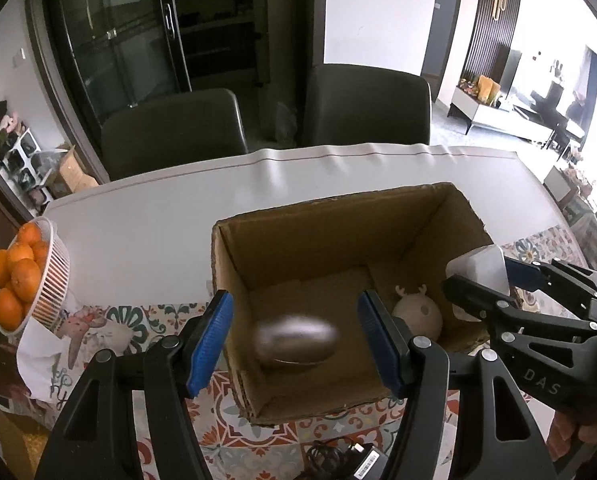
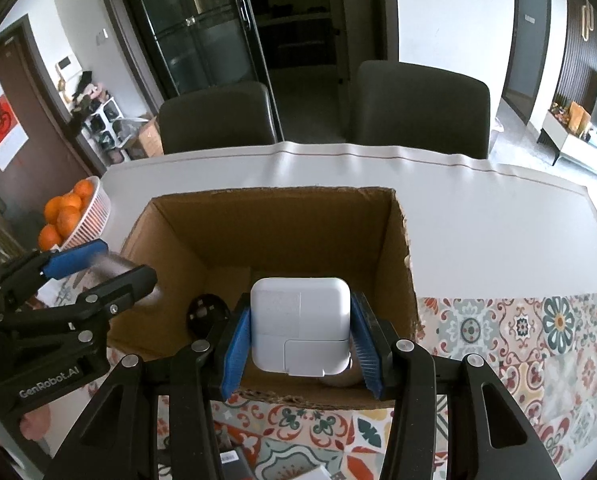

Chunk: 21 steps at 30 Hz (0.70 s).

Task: Organize rigid objects
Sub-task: 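Open both grippers to drop the silver case and white charger into the box, then withdraw both tools from the box toward the remaining items on the runner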

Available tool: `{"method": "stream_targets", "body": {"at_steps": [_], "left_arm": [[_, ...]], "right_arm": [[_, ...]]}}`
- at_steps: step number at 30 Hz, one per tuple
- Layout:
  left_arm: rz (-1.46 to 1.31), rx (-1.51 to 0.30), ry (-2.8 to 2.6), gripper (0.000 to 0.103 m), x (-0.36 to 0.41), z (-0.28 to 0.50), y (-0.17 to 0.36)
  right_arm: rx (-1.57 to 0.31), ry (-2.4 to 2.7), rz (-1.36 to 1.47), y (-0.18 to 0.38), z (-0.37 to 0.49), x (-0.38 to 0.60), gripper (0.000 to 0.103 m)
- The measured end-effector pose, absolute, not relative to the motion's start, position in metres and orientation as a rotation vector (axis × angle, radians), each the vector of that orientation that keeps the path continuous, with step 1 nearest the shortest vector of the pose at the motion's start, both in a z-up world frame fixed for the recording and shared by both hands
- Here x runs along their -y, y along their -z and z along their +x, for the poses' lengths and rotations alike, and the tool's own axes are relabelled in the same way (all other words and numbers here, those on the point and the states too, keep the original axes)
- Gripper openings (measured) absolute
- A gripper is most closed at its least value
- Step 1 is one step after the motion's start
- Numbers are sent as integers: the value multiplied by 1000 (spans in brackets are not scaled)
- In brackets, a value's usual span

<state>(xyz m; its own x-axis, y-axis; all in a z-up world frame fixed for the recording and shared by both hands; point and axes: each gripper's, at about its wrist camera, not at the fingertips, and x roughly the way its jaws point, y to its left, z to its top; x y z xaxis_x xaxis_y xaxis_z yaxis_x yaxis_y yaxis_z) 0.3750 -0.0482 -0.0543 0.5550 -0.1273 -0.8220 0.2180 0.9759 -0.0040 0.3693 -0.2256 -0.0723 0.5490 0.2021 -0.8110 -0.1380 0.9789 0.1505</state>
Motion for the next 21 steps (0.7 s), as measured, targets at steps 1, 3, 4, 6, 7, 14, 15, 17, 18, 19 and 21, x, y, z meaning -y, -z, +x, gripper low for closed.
{"method": "stream_targets", "body": {"at_steps": [1,3,4,6,7,14,15,17,18,19,21], "left_arm": [[106,-959,198,65,48,374,54],[117,-949,170,72,46,371,52],[118,-937,155,75,45,369,50],[116,-919,132,85,42,365,47],[117,-911,119,86,40,363,45],[129,-875,57,94,31,344,33],[132,-865,52,95,32,339,31],[135,-847,47,98,33,330,27],[137,-841,45,98,32,325,26],[140,-832,42,99,33,321,24],[144,-822,39,101,34,313,22]], "right_arm": [[-971,-202,72,73,369,225,47],[-973,-201,71,73,369,225,47],[-972,-199,68,73,369,224,47],[-969,-200,63,72,368,223,48],[-967,-202,63,72,368,222,48],[-901,-148,9,53,352,218,75],[-895,-144,5,51,348,218,75],[-886,-141,2,46,341,218,75],[-880,-138,-2,44,335,219,75],[-875,-134,-4,43,331,220,77],[-866,-126,-8,40,322,222,78]]}}
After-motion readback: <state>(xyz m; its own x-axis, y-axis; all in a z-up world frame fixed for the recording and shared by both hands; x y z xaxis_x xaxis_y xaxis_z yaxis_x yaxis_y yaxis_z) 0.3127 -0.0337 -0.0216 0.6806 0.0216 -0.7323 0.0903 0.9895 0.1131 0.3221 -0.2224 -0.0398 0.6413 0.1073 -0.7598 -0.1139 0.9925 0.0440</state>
